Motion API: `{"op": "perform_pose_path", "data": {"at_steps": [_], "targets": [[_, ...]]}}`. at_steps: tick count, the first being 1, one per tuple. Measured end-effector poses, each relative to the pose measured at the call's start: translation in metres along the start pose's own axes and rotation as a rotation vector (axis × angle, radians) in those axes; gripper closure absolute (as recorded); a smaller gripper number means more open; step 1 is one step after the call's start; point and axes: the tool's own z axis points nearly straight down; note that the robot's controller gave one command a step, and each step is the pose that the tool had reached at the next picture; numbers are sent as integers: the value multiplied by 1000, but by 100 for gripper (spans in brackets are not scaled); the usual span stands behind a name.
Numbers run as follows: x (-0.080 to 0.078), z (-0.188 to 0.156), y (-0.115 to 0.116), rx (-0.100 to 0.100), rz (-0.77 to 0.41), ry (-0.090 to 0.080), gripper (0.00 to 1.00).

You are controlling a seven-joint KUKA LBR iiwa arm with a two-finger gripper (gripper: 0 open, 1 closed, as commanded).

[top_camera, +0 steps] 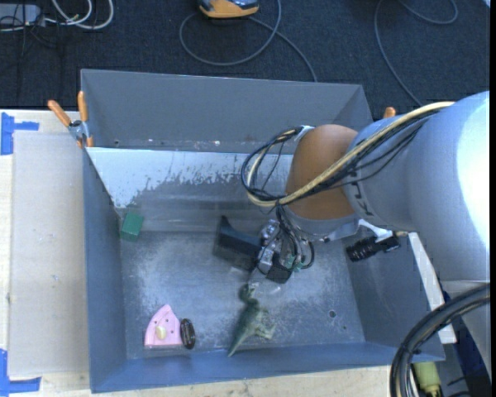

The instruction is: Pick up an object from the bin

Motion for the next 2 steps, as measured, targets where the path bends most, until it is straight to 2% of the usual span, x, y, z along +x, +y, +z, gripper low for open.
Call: {"op": "perform_pose_path", "data": {"at_steps": [2], "targets": [[1,-11,0,2,-23,0,100]]}}
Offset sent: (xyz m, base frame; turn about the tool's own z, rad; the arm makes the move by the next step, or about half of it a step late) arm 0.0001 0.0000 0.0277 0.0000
